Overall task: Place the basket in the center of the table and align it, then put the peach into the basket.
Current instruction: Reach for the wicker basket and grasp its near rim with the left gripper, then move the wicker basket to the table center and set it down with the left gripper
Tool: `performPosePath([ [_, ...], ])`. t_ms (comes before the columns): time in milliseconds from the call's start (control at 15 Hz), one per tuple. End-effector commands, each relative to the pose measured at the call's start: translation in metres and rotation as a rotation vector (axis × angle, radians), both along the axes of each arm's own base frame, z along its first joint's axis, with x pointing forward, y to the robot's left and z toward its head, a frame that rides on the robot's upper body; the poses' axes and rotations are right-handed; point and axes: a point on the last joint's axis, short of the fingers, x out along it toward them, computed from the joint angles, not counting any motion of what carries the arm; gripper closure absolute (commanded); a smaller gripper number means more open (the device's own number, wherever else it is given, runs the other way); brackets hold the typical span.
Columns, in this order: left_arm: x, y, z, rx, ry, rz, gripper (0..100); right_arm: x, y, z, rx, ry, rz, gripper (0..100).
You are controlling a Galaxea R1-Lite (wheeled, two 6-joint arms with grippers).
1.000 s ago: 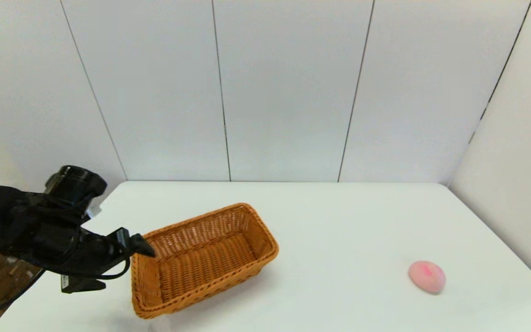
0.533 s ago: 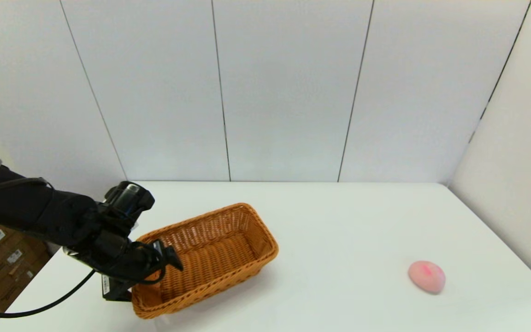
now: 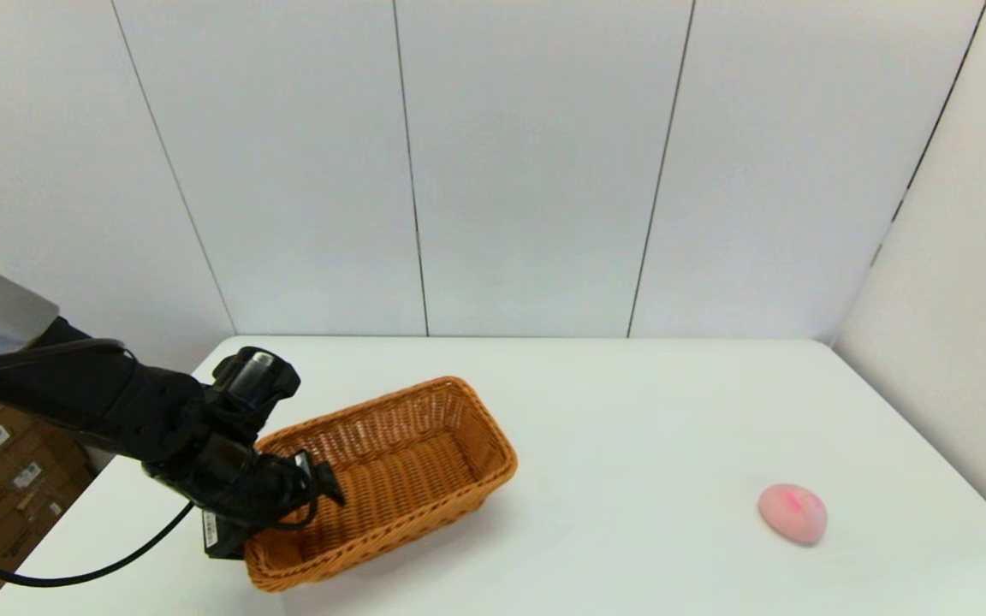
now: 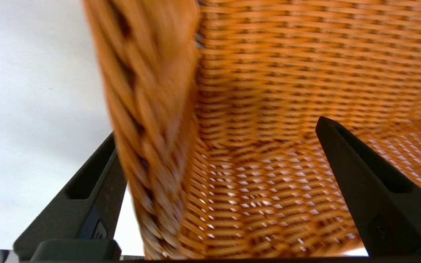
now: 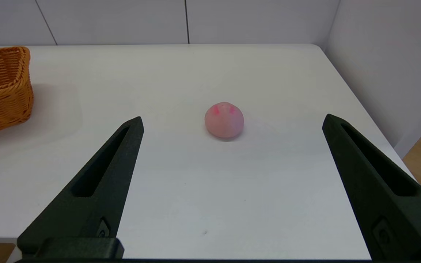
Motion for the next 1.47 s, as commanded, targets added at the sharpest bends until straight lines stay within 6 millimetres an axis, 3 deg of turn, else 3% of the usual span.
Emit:
performPosePath([
  [67,0.001,0.000,-0.010,0.030,0.031,0.012,100,0.000,0.000,0.000,0.003,0.002,0.000,0],
  [600,-0.001,0.001,0.001,0.025,-0.020,0.011,100,0.000,0.000,0.000,0.003,0.002,0.000,0],
  [733,-0.007,-0.004,0.021,0.006,-0.090,-0.011,100,0.000,0.000,0.000,0.003,0.002,0.000,0],
  [933,-0.034,-0.010,0.083,-0.023,-0.325,-0.141,100,0.001,0.000,0.000,0.004,-0.017,-0.001,0],
  [1000,-0.040,-0.012,0.094,-0.032,-0.370,-0.168,100,0.001,0.000,0.000,0.004,-0.018,-0.001,0],
  [1267,-0.049,-0.022,0.106,-0.048,-0.417,-0.220,100,0.001,0.000,0.000,0.004,-0.018,-0.001,0],
  [1467,-0.055,-0.045,0.106,-0.058,-0.426,-0.340,100,0.001,0.000,0.000,0.004,-0.017,-0.001,0],
])
